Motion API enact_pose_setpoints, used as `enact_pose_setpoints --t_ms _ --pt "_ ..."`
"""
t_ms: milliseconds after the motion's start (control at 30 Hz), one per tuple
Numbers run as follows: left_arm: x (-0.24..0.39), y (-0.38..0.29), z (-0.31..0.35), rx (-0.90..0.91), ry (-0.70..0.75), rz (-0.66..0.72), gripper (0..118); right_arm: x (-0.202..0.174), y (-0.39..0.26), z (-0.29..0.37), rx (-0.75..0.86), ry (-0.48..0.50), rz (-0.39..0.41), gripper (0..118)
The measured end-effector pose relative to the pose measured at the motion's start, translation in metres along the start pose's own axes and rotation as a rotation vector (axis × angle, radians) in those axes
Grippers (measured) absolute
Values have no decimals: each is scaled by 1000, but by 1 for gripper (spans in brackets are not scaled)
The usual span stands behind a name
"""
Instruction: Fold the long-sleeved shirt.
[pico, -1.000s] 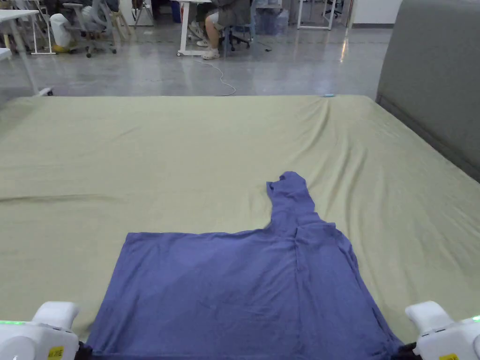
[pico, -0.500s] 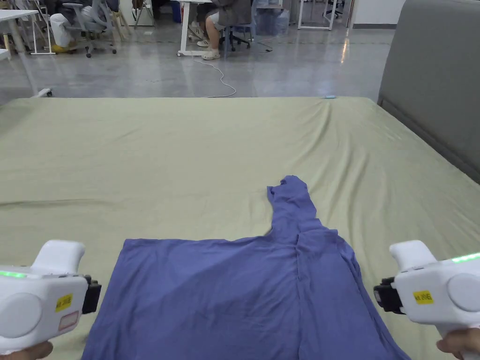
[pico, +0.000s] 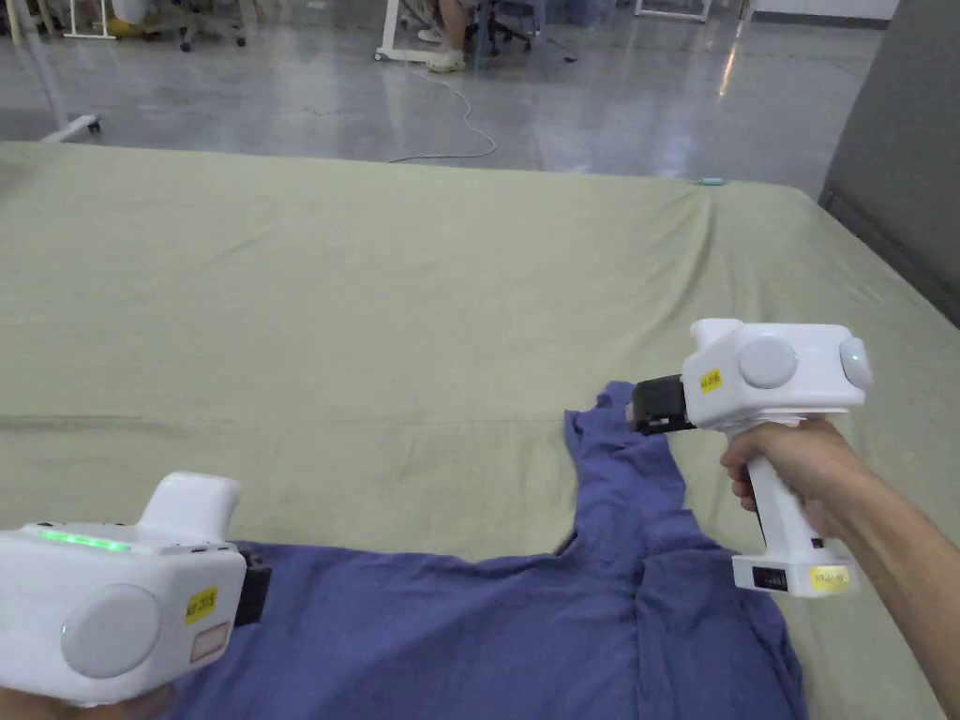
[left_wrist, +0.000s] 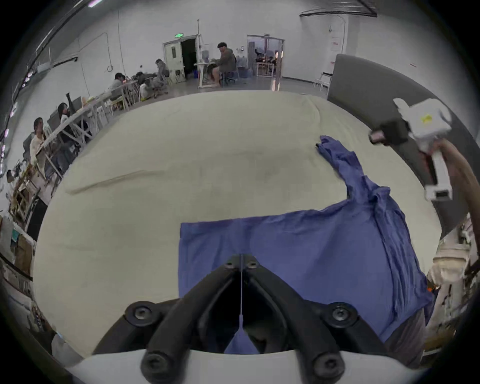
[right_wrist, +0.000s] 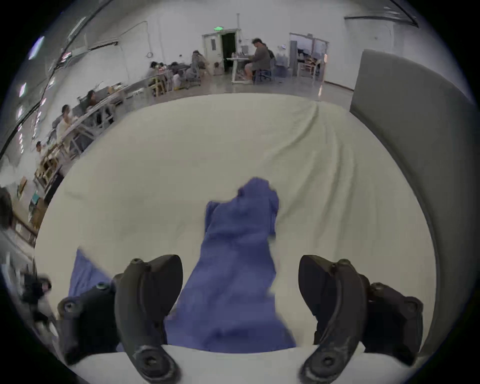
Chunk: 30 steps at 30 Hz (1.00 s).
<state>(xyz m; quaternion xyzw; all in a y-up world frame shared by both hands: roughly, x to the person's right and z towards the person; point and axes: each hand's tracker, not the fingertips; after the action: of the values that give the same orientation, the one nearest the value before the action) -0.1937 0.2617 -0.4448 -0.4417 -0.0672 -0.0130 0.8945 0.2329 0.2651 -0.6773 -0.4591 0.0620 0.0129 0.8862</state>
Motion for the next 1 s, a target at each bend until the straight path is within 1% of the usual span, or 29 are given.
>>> enact_pose_setpoints --t_ms 33,67,133,200,233,267,333,367,400,433,467,500,567,600,700,767,833,867,900,933,1000 --pt "-3 -1 -7 -6 -1 8 0 -4 16 -24 -22 -31 -30 90" --pt "-5 -2 -12 -13 -3 14 0 -2 26 -44 -46 -48 -45 90" --pt "-10 -6 -22 -38 -3 35 0 0 44 -85 -93 -96 -53 90" --pt "-13 -9 -30 -46 -5 59 0 -5 53 -113 -82 -93 -54 88" --pt "-16 -10 -35 -53 -13 74 0 -6 55 -127 -94 -97 -64 80" --pt "-17 -10 -37 -55 -17 85 0 -7 56 -137 -124 -98 -74 69" --pt "-20 -10 -44 -64 -20 88 0 -15 50 -157 -215 -114 -94 36" --pt "-21 -10 -46 -67 -13 90 0 -17 44 -159 -191 -104 -93 32" --pt "-22 -10 -47 -68 -5 95 0 -21 40 -156 -138 -146 -74 24" --pt "-22 -9 -47 -66 -5 98 0 -24 40 -156 -153 -117 -63 7" --pt "-22 -9 -46 -63 -8 105 0 -26 44 -151 -150 -124 -69 4" --pt "-23 -9 -45 -61 -14 111 0 -30 45 -142 -141 -150 -83 4" --pt "-23 -9 -39 -57 -25 108 0 -36 43 -116 -72 -132 -52 4" --pt "-22 -9 -36 -54 -25 103 0 -38 39 -95 -52 -86 -35 4" --pt "-22 -9 -20 -25 -14 87 0 -43 12 -13 58 14 -5 4" --pt "-22 -11 -8 -3 -32 92 0 -43 -20 50 124 85 29 4" --pt "-18 -13 4 4 -38 69 0 -39 -61 108 171 139 37 4" --pt "-16 -16 10 9 -45 57 0 -38 -80 128 184 170 29 4" --pt "-14 -21 18 14 -77 65 0 -37 -105 149 186 175 12 4" --pt "-13 -26 25 8 -117 78 0 -35 -125 162 172 180 18 4" --pt "-9 -36 38 0 -134 74 0 -37 -165 177 149 191 32 4"
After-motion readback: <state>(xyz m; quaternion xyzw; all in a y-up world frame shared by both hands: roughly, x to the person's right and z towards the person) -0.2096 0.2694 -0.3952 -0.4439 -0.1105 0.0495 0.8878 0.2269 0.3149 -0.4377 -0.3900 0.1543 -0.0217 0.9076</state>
